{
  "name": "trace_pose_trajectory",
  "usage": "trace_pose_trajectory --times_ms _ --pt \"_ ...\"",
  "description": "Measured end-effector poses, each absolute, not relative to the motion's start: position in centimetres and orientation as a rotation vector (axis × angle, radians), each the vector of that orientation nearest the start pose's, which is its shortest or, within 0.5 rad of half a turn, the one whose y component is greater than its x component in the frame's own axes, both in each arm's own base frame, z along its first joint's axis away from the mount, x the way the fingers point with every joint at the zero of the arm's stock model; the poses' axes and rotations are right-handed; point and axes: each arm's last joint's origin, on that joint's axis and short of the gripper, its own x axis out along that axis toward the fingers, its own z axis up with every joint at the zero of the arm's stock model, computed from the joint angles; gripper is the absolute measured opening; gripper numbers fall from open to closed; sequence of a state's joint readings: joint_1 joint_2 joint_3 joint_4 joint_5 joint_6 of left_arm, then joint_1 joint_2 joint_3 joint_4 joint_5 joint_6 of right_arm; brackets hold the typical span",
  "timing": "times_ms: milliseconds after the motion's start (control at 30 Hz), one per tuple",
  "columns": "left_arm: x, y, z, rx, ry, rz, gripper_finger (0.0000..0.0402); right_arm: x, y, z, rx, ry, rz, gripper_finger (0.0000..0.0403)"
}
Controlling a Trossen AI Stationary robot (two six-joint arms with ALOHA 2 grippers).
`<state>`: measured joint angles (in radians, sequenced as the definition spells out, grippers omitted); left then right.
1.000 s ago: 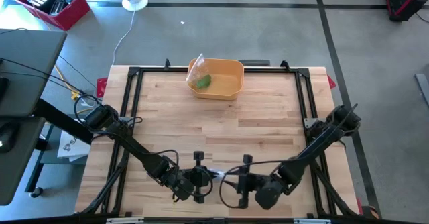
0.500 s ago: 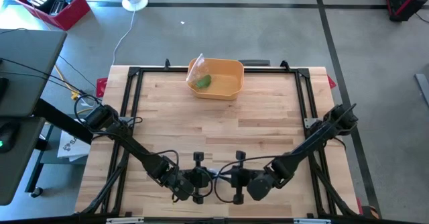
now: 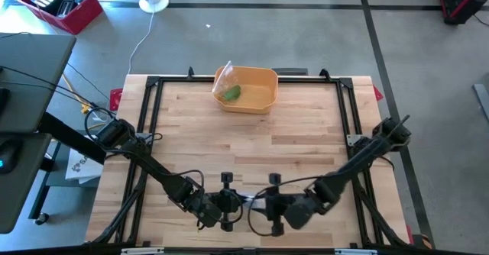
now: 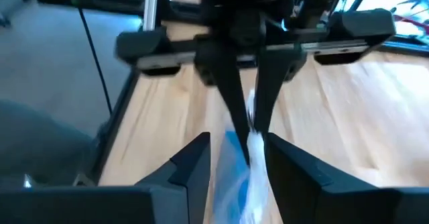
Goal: Roll bandage
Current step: Close the transparent zip bag
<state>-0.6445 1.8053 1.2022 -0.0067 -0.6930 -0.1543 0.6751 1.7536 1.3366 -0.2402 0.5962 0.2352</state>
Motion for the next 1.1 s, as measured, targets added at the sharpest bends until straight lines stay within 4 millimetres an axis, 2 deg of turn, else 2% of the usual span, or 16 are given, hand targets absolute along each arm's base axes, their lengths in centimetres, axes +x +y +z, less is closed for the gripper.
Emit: trace_pose_trajectory --times_ms 133,400,500,600,733,900,1000,1100 --pt "32.4 -22.0 21.9 0.225 0.47 0.082 0.0 30.8 23.4 26.3 -0.179 0.559 -0.01 0.0116" --pt "32.4 -22.1 22.0 0.222 0.468 0.079 0.0 31.5 22.9 25.8 -0.176 0.565 -0.043 0.0044" --pt "32.4 -22.1 21.9 0.223 0.469 0.08 0.0 31.5 22.9 25.8 -0.177 0.565 -0.041 0.0035" --pt "32.4 -22.0 22.0 0.222 0.468 0.081 0.0 31.3 23.1 26.4 -0.193 0.54 -0.016 0.005" --pt "32.4 -22.0 22.0 0.222 0.468 0.081 0.0 31.0 23.2 26.9 -0.189 0.519 -0.03 0.0098" --pt "32.4 -22.0 22.0 0.222 0.468 0.082 0.0 31.8 22.8 25.6 -0.138 0.556 -0.069 0.015" --pt "32.4 -22.0 22.0 0.222 0.468 0.082 0.0 32.3 22.8 24.6 -0.143 0.581 -0.073 0.0146" --pt "32.4 -22.0 21.9 0.218 0.469 0.083 0.0 32.4 22.9 24.3 -0.156 0.587 -0.071 0.0107"
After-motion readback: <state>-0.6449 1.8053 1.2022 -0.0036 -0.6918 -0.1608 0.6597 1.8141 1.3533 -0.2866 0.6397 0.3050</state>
